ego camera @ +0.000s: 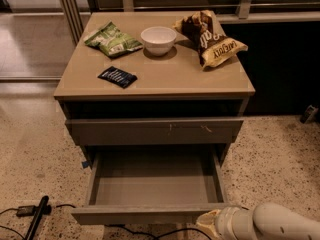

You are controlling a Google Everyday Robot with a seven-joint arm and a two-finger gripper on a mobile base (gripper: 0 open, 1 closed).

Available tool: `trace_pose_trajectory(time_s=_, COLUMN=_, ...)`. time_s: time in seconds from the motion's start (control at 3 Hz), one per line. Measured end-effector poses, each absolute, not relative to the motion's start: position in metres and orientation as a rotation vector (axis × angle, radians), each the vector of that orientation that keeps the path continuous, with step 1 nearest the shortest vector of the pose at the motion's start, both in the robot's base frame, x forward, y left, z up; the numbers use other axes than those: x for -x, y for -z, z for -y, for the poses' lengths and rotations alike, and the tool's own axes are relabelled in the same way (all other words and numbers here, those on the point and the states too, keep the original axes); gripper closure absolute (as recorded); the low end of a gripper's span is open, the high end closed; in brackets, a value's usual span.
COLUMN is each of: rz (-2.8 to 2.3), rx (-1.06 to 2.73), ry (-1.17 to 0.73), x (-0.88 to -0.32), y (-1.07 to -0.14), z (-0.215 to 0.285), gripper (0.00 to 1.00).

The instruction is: Close middle drawer

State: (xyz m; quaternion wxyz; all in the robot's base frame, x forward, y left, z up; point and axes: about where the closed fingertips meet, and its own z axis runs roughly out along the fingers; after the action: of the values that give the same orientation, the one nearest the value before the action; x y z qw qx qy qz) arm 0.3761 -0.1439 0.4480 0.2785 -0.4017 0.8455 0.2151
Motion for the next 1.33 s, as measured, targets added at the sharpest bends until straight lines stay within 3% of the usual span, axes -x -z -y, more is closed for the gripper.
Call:
trace_pose_trajectory(time_s=0.33, rz=-2.263, rx=1.093, ry=-0.556, x=-0.3826, y=-0.428, z=0.1346, gripper=1.0)
trace_pose_trajectory(time_s=0.67, rz=-2.262, rx=1.093, ry=-0.55, x=-0.3843, y=-0.4259, z=0.1337, gripper=0.84)
trace_pose_trajectory(time_s=1.33, rz=-2.262, rx=1.093, ry=-0.55, x=-0.3843, y=-0.4259, z=0.1337, gripper=0.37)
